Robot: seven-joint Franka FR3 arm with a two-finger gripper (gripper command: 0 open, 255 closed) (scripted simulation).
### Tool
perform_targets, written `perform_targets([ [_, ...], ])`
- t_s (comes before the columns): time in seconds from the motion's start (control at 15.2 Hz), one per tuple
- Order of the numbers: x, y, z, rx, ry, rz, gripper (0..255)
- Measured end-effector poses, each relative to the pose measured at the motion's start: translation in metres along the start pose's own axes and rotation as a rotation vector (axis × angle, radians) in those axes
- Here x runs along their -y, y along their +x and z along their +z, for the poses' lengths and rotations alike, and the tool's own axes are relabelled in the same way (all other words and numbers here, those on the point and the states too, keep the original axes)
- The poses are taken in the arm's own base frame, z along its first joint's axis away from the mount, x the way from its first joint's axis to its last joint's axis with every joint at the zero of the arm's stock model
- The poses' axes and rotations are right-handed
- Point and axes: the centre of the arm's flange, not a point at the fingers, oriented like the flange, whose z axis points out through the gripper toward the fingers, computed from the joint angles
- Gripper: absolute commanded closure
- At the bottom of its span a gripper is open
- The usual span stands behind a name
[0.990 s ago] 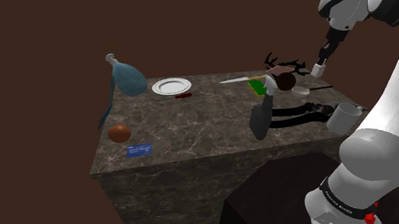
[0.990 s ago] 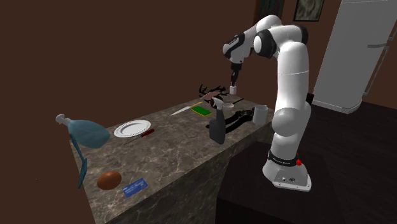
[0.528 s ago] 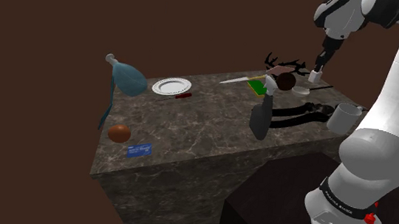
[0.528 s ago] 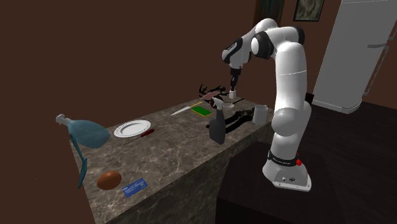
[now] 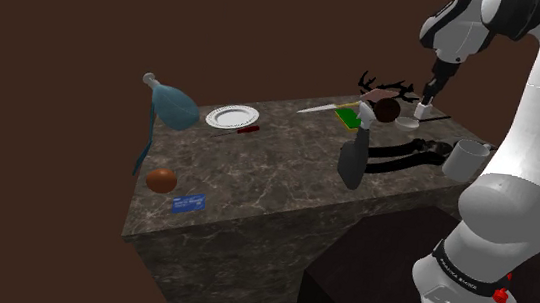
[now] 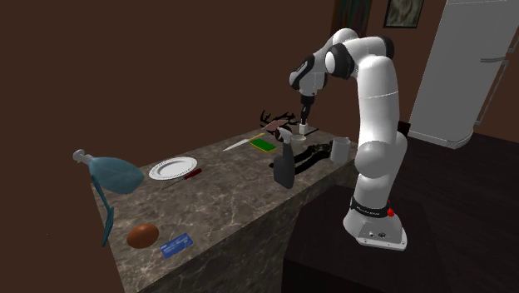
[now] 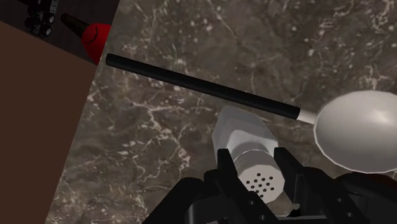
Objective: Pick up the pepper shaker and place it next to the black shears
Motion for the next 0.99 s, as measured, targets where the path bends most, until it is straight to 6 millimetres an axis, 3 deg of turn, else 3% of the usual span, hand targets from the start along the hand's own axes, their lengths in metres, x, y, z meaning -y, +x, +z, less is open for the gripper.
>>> perform_targets([
  [0.26, 0.000, 0.000, 0.000, 0.000, 0.000, 0.000, 255],
  [0.33, 0.000, 0.000, 0.000, 0.000, 0.000, 0.000, 0],
  [0.73, 0.000, 0.000, 0.000, 0.000, 0.000, 0.000, 0],
  [0.99, 0.000, 0.002, -0.038, -0.001, -0.001, 0.000, 0],
])
